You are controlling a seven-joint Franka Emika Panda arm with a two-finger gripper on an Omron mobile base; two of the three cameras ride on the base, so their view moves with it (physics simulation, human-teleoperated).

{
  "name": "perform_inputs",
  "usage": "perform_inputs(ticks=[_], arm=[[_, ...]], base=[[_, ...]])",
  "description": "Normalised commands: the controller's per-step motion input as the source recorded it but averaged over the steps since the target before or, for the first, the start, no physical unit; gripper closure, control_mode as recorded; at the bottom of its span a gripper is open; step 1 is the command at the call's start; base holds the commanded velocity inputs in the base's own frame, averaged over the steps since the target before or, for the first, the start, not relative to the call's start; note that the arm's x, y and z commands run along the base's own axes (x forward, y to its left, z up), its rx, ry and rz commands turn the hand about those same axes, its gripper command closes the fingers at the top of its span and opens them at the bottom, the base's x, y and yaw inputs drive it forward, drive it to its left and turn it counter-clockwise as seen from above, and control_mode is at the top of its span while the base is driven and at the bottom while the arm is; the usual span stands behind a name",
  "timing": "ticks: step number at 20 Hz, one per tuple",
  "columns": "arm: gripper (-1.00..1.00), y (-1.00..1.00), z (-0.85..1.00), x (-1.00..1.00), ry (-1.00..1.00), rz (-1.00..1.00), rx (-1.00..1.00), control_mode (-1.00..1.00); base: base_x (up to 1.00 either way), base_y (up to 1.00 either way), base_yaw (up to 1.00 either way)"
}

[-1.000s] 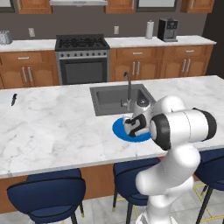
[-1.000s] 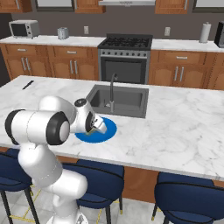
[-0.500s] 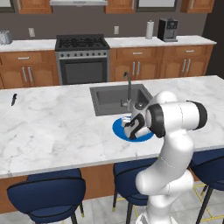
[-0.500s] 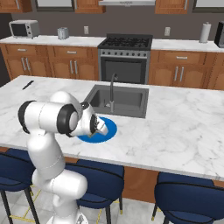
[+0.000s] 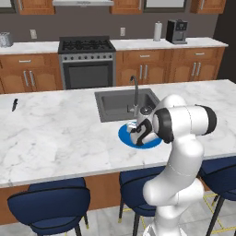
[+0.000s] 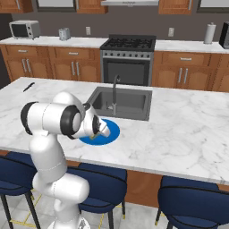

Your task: Retrieve the butter from the fridge and place it on a plate on the dining table. Then retrieve the butter knife by the fridge and place it near the plate.

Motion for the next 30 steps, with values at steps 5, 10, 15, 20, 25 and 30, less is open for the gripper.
perform_inputs(ticks=[5,10,15,20,25,30], arm=[[-1.00,0.00,-0.06,0.06,0.00,0.00,0.00,-1.00],[-1.00,0.00,0.00,0.01,0.02,0.00,0.00,-1.00],[-1.00,-0.01,0.18,-0.09,0.09,0.00,0.00,-1.00],[-1.00,-0.11,0.57,-0.42,0.10,0.00,0.00,-1.00],[-1.00,-0.05,0.74,-0.50,0.04,0.00,0.02,-1.00],[-1.00,-0.18,0.69,-0.90,0.06,0.07,0.12,-1.00]], base=[[0.00,0.00,0.00],[0.00,0.00,0.00],[0.00,0.00,0.00],[0.00,0.00,0.00],[0.00,0.00,0.00],[0.00,0.00,0.00]])
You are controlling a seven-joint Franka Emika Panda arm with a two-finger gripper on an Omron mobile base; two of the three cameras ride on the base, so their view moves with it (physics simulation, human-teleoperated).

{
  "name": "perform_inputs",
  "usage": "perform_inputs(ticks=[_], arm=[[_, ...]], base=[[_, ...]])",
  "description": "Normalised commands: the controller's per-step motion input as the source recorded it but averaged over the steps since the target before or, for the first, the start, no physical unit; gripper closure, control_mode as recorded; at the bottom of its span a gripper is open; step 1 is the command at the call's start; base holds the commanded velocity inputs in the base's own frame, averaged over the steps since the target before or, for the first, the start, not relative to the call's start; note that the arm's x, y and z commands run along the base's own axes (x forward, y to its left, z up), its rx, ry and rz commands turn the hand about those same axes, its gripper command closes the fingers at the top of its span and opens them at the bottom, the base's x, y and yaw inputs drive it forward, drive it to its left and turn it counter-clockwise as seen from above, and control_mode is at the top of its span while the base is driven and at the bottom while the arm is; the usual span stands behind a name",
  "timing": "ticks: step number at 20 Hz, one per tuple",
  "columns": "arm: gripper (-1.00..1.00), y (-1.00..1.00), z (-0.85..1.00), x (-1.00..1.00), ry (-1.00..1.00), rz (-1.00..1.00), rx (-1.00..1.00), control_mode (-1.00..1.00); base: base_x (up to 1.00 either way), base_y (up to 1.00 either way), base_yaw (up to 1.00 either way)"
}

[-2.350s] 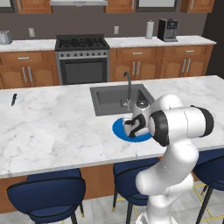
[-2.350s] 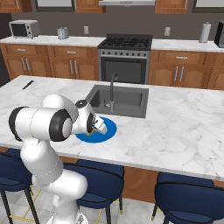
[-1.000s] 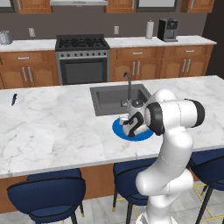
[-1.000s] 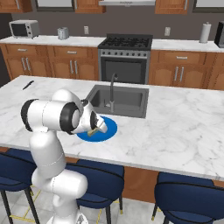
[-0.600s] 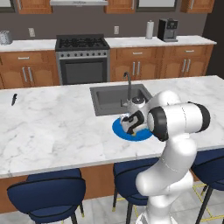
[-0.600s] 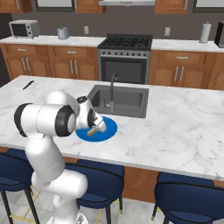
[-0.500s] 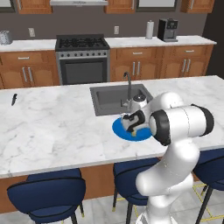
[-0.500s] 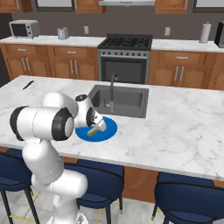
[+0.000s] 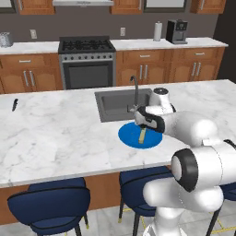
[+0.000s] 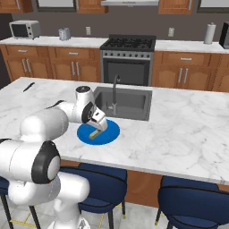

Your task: Retrieve the butter from the fridge and place it on a plate on the dining table. Then retrieve the butter knife by the fridge and place it near the plate.

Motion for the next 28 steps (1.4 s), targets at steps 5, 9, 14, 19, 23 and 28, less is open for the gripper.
perform_inputs(ticks=[5,9,14,19,23,28], arm=[[-1.00,-0.01,0.83,-1.00,0.02,0.15,0.10,-1.00],[-1.00,0.03,0.92,-1.00,0.09,0.15,0.00,-1.00],[-1.00,0.05,0.26,-1.00,0.05,0.16,-0.09,-1.00],[-1.00,0.06,0.09,-1.00,0.03,0.07,-0.17,-1.00],[-1.00,0.01,0.19,-1.00,0.05,0.00,-0.08,-1.00],[-1.00,0.00,0.31,-0.82,0.16,0.00,-0.01,-1.00]], base=[[0.00,0.00,0.00],[0.00,0.00,0.00],[0.00,0.00,0.00],[0.00,0.00,0.00],[0.00,0.00,0.00],[0.00,0.00,0.00]])
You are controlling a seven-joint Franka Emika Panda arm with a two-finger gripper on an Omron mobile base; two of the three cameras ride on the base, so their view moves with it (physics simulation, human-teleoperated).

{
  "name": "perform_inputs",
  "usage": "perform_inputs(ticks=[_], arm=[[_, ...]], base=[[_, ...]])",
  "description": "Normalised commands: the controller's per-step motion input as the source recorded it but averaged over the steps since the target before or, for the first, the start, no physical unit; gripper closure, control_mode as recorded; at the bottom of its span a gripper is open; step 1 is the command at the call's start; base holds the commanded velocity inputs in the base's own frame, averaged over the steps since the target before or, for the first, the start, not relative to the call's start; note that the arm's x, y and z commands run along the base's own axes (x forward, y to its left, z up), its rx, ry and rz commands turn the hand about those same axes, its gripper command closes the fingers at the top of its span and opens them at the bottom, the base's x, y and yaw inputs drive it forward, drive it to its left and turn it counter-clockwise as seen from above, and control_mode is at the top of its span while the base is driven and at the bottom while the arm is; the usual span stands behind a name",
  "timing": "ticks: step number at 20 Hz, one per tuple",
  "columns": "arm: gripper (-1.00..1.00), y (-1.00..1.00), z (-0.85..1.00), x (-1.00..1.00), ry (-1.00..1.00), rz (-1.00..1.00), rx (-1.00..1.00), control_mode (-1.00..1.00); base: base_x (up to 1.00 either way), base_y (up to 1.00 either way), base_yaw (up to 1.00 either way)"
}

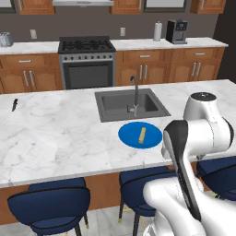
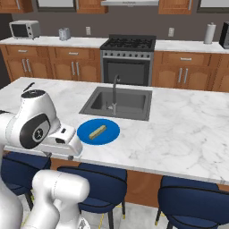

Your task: Retrieve the butter from the fridge and place it on a plate on the dining table. Then retrieve the butter knife by the fridge and place it near the plate.

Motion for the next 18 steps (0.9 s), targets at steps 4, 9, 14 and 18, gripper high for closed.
perform_inputs(ticks=[4,9,14,18], arm=[[-1.00,0.00,0.02,-0.46,0.06,0.02,0.11,-1.00],[-1.00,0.01,-0.09,-0.13,-0.09,0.06,0.07,-1.00],[-1.00,0.09,0.00,0.00,-0.12,0.00,0.00,-1.00],[-1.00,0.23,0.01,0.00,-0.08,-0.02,0.00,-1.00]], base=[[0.00,0.00,0.00],[0.00,0.00,0.00],[0.00,0.00,0.00],[0.00,0.00,0.00]])
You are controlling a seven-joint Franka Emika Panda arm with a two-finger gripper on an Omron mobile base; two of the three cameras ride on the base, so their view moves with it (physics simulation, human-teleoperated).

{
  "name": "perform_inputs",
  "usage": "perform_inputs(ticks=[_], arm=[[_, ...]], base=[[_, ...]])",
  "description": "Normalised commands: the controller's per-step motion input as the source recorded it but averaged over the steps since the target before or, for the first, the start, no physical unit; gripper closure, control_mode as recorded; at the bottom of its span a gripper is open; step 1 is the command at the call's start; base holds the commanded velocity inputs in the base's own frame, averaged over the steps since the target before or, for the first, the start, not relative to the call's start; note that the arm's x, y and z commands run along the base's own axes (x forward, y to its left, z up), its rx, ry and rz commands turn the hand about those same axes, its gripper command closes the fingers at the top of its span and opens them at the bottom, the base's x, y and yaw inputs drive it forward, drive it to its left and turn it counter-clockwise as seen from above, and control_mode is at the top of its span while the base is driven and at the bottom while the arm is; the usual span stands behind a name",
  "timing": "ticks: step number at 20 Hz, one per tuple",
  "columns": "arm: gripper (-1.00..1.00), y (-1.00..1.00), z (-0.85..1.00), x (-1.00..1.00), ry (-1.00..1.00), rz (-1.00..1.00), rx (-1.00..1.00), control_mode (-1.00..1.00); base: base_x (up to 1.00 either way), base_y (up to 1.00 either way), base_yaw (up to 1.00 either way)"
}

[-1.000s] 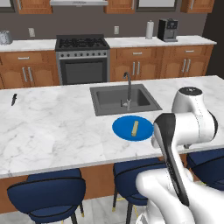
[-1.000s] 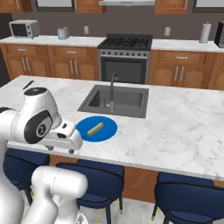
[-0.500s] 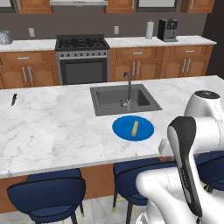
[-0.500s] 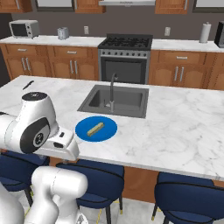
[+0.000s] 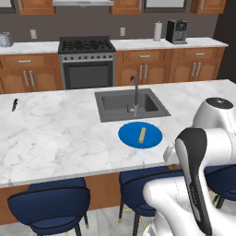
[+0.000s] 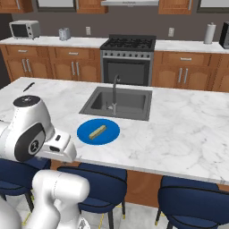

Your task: Retrieve the butter from the fridge and place it on a plate on the dining table. Then retrieve the butter knife by the fridge and place it near the plate.

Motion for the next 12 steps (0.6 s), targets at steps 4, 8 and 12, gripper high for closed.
perform_inputs(ticks=[4,8,12], arm=[[-1.00,0.15,0.00,0.00,-0.02,0.00,0.00,-1.00],[-1.00,0.00,0.00,0.00,0.01,0.00,0.00,-1.00],[-1.00,0.00,0.00,-0.09,0.03,0.00,0.00,-1.00]], base=[[0.00,0.00,0.00],[0.00,0.00,0.00],[0.00,0.00,0.00]])
